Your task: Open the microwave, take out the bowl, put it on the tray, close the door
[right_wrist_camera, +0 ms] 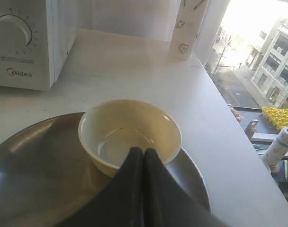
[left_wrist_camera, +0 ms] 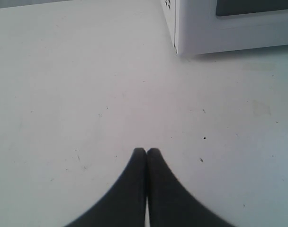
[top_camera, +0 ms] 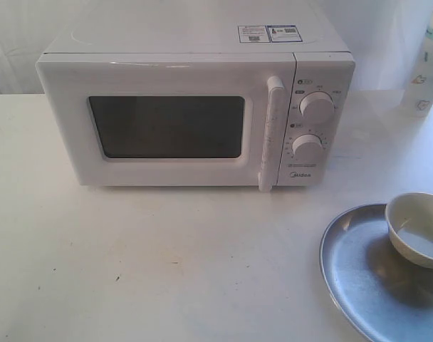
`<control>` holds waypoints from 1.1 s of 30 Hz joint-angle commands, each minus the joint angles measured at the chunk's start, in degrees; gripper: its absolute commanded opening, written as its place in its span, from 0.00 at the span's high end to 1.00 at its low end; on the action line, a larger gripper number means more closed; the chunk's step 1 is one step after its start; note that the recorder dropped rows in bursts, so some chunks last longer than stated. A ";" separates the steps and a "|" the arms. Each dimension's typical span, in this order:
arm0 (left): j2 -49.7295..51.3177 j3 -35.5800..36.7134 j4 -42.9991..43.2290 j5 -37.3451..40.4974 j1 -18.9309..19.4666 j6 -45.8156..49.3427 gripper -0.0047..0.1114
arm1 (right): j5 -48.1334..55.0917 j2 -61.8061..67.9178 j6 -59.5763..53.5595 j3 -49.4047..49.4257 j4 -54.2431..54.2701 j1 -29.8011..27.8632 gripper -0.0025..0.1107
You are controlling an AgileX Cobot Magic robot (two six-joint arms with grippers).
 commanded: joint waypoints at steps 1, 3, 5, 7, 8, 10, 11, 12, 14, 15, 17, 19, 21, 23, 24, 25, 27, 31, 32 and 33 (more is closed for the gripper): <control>-0.12 -0.16 -0.43 0.10 -0.27 0.00 0.96 | -0.84 -0.28 -0.61 0.11 -0.19 -0.06 0.98; -0.12 -0.16 -0.43 0.10 -0.27 0.00 0.96 | -0.84 -0.28 -0.61 0.11 -0.19 -0.06 0.98; -0.12 -0.16 -0.43 0.10 -0.27 0.00 0.96 | -0.84 -0.28 -0.61 0.11 -0.19 -0.06 0.98; -0.12 -0.16 -0.43 0.10 -0.27 0.00 0.96 | -0.84 -0.28 -0.61 0.11 -0.19 -0.06 0.98; -0.12 -0.16 -0.43 0.10 -0.27 0.00 0.96 | -0.84 -0.28 -0.61 0.11 -0.19 -0.06 0.98; -0.12 -0.16 -0.43 0.10 -0.27 0.00 0.96 | -0.84 -0.28 -0.61 0.11 -0.19 -0.06 0.98; -0.12 -0.16 -0.43 0.10 -0.27 0.00 0.96 | -0.84 -0.28 -0.61 0.11 -0.19 -0.06 0.98; -0.12 -0.16 -0.43 0.10 -0.27 0.00 0.96 | -0.84 -0.28 -0.61 0.11 -0.19 -0.06 0.98; -0.12 -0.16 -0.43 0.10 -0.27 0.00 0.96 | -0.84 -0.28 -0.61 0.11 -0.19 -0.06 0.98; -0.12 -0.16 -0.43 0.10 -0.27 0.00 0.96 | -0.84 -0.28 -0.61 0.11 -0.19 -0.06 0.98; -0.12 -0.16 -0.43 0.10 -0.27 0.00 0.96 | -0.84 -0.28 -0.61 0.11 -0.19 -0.06 0.98; -0.12 -0.16 -0.43 0.10 -0.27 0.00 0.96 | -0.84 -0.28 -0.61 0.11 -0.19 -0.06 0.98; -0.12 -0.16 -0.43 0.10 -0.27 0.00 0.96 | -0.84 -0.28 -0.61 0.11 -0.19 -0.06 0.98; -0.12 -0.16 -0.43 0.10 -0.27 0.00 0.96 | -0.84 -0.28 -0.61 0.11 -0.19 -0.06 0.98; -0.12 -0.16 -0.43 0.10 -0.27 0.00 0.96 | -0.84 -0.28 -0.61 0.11 -0.19 -0.06 0.98; -0.12 -0.16 -0.43 0.10 -0.27 0.00 0.96 | -0.84 -0.28 -0.61 0.11 -0.19 -0.06 0.98; -0.12 -0.16 -0.43 0.10 -0.27 0.00 0.96 | -0.84 -0.28 -0.61 0.11 -0.19 -0.06 0.98; -0.12 -0.16 -0.43 0.10 -0.27 0.00 0.96 | -0.34 -0.28 -0.61 0.11 -0.19 -0.06 0.98; -0.12 -0.16 -0.43 0.10 -0.27 0.00 0.96 | -0.05 -0.28 -0.61 0.11 -0.19 -0.06 0.98; -0.12 -0.16 -0.43 0.10 -0.27 0.00 0.96 | -0.05 -0.28 -0.61 0.11 -0.19 -0.06 0.98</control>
